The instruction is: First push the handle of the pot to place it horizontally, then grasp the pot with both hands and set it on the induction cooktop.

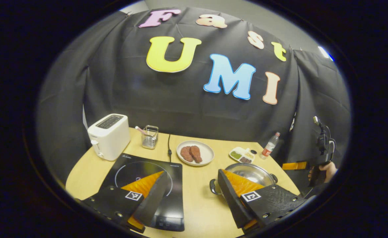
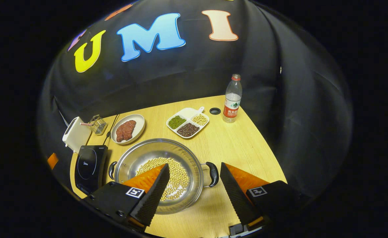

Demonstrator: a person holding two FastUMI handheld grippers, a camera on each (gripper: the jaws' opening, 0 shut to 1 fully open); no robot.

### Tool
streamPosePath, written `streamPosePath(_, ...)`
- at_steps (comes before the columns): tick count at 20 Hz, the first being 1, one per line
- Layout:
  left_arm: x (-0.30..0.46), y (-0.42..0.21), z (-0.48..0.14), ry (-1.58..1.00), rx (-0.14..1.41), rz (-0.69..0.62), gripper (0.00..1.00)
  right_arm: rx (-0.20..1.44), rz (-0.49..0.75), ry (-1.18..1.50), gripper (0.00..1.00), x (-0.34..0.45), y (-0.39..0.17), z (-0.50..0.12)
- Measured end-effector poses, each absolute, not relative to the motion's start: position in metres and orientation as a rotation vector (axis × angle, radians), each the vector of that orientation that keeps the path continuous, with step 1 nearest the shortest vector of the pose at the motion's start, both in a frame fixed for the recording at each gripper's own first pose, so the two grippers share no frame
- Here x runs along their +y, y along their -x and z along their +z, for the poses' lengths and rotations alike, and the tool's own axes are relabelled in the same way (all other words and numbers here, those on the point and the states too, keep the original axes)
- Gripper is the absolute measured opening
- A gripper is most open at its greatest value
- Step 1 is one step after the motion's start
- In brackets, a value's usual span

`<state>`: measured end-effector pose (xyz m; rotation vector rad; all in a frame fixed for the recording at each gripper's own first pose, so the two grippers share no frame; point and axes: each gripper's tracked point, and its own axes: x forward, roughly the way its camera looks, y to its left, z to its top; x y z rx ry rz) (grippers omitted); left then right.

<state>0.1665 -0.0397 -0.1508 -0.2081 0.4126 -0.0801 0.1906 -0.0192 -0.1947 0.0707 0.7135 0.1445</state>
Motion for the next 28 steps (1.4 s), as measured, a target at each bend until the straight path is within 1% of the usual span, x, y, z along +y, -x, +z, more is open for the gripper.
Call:
streamPosePath(4, -0.079, -0.200, -0.185, 0.244, 0.498, -0.125, 0.89, 0.751, 0.188, -0.051, 0.98, -0.028, -0.209, -0.217)
streamPosePath(5, -0.091, -0.207, -0.195, 0.251, 0.513, -0.144, 0.93, 0.761, 0.197, -0.045, 0.98, -0.030, -0.213, -0.223)
streamPosePath(10, -0.127, -0.238, -0.260, 0.216, 0.636, -0.170, 0.93, 0.798, 0.238, -0.028, 0.98, -0.034, -0.229, -0.255)
streamPosePath(13, -0.148, -0.246, -0.299, 0.248, 0.709, -0.185, 0.93, 0.830, 0.259, -0.040, 0.98, -0.032, -0.232, -0.277)
streamPosePath(14, -0.155, -0.247, -0.310, 0.254, 0.733, -0.194, 0.93, 0.842, 0.265, -0.046, 0.94, -0.032, -0.232, -0.284)
streamPosePath(15, -0.160, -0.247, -0.321, 0.252, 0.754, -0.204, 0.93, 0.851, 0.269, -0.051, 0.99, -0.032, -0.233, -0.291)
streamPosePath(16, -0.166, -0.248, -0.331, 0.250, 0.769, -0.212, 0.89, 0.861, 0.274, -0.057, 0.99, -0.032, -0.233, -0.298)
streamPosePath(17, -0.170, -0.251, -0.343, 0.253, 0.787, -0.215, 0.93, 0.871, 0.277, -0.065, 0.94, -0.033, -0.233, -0.304)
streamPosePath(18, -0.173, -0.252, -0.352, 0.263, 0.805, -0.215, 0.93, 0.881, 0.282, -0.074, 0.98, -0.032, -0.233, -0.310)
streamPosePath(19, -0.175, -0.252, -0.359, 0.279, 0.818, -0.215, 0.93, 0.889, 0.288, -0.083, 0.94, -0.032, -0.232, -0.314)
streamPosePath(20, -0.177, -0.254, -0.366, 0.295, 0.828, -0.213, 0.89, 0.892, 0.294, -0.093, 0.94, -0.031, -0.233, -0.319)
streamPosePath(21, -0.178, -0.256, -0.371, 0.306, 0.834, -0.206, 0.93, 0.893, 0.298, -0.103, 0.94, -0.030, -0.234, -0.322)
streamPosePath(22, -0.177, -0.256, -0.372, 0.314, 0.837, -0.200, 0.93, 0.895, 0.305, -0.115, 0.98, -0.029, -0.235, -0.325)
streamPosePath(23, -0.177, -0.257, -0.374, 0.324, 0.838, -0.199, 0.93, 0.895, 0.313, -0.128, 0.93, -0.026, -0.235, -0.326)
streamPosePath(24, -0.178, -0.258, -0.376, 0.335, 0.839, -0.201, 0.92, 0.895, 0.318, -0.137, 0.90, -0.024, -0.236, -0.328)
streamPosePath(26, -0.180, -0.261, -0.382, 0.343, 0.846, -0.203, 0.91, 0.891, 0.327, -0.154, 0.89, -0.019, -0.237, -0.331)
streamPosePath(27, -0.177, -0.261, -0.388, 0.334, 0.857, -0.193, 0.82, 0.889, 0.332, -0.167, 0.84, -0.016, -0.239, -0.334)
streamPosePath(28, -0.179, -0.258, -0.390, 0.344, 0.868, -0.204, 0.72, 0.887, 0.331, -0.166, 0.82, -0.016, -0.239, -0.336)
